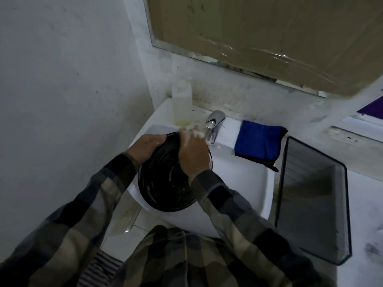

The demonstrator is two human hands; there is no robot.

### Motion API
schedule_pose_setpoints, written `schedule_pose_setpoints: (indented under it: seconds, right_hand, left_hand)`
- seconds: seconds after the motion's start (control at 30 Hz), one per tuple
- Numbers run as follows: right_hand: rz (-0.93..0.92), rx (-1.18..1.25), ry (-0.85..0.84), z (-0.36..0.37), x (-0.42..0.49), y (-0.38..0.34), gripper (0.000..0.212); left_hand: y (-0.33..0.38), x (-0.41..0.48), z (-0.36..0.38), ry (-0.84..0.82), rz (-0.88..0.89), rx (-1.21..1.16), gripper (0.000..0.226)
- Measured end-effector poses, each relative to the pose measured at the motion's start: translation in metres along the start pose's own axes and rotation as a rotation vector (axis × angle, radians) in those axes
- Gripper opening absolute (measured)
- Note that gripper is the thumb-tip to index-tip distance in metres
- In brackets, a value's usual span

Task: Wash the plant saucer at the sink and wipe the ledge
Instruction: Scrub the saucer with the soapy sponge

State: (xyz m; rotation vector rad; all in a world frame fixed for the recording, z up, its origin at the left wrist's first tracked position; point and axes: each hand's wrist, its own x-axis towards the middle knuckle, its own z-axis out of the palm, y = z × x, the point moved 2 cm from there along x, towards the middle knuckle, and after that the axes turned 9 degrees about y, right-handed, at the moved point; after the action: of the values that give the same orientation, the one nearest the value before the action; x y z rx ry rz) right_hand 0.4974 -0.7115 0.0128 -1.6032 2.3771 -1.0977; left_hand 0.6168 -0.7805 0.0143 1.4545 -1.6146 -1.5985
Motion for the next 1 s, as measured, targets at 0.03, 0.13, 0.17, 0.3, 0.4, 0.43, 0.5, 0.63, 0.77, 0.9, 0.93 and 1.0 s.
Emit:
schedule_pose_setpoints:
  seconds: [0.03, 0.13, 0.17, 0.3, 0.4, 0.43, 0.5, 0.63, 0.77, 0.9, 0.93, 1.0]
  right_hand:
    - [-0.115, 0.012, -0.040, 0.005, -0.006, -0.010, 0.031]
    - [-0.362, 0.011, -0.083, 0.016, -0.015, -0.020, 0.044]
    - [-0.333, -0.009, -0.061, 0.015, -0.011, -0.013, 0.047]
    - [0.013, 0.013, -0.018, 0.015, -0.004, 0.002, 0.049]
    - [-0.424, 0.021, -0.073, 0.021, -0.025, -0.020, 0.044]
    - [-0.511, 0.020, -0.059, 0.020, -0.023, -0.017, 0.040]
    - [-0.314, 0.059, 0.022, 0.014, -0.010, 0.002, 0.042]
    - [0.047, 0.057, 0.028, 0.014, -0.008, 0.015, 0.050]
    - [-0.481, 0.118, -0.066, 0.015, -0.015, -0.022, 0.043]
    - [-0.015, 0.205, 0.062, 0.004, 0.003, 0.014, 0.045]
    - [0.145, 0.246, 0.026, 0.003, 0.005, 0.027, 0.049]
    - [0.322, 0.317, -0.006, 0.004, 0.001, 0.043, 0.050]
  left_hand:
    - [0.000, -0.002, 0.001, 0.014, 0.017, 0.030, 0.025]
    - [-0.001, -0.008, 0.001, 0.060, 0.033, 0.044, 0.027]
    - [-0.001, -0.010, 0.000, 0.077, 0.040, 0.024, 0.024]
    - [-0.005, -0.011, -0.006, 0.190, 0.034, -0.025, 0.025]
    - [-0.006, -0.014, -0.011, 0.165, 0.045, -0.032, 0.029]
    - [-0.006, -0.016, -0.013, 0.143, 0.068, -0.001, 0.030]
    - [-0.005, -0.018, -0.016, 0.136, 0.106, 0.051, 0.036]
    - [-0.002, -0.014, -0.024, 0.170, 0.164, 0.121, 0.044]
    - [-0.001, -0.015, -0.018, 0.126, 0.134, 0.006, 0.040]
    - [0.002, -0.018, -0.016, 0.191, 0.116, -0.035, 0.035]
    - [0.001, -0.018, -0.018, 0.214, 0.115, -0.057, 0.036]
    - [-0.001, -0.020, -0.022, 0.276, 0.066, -0.167, 0.034]
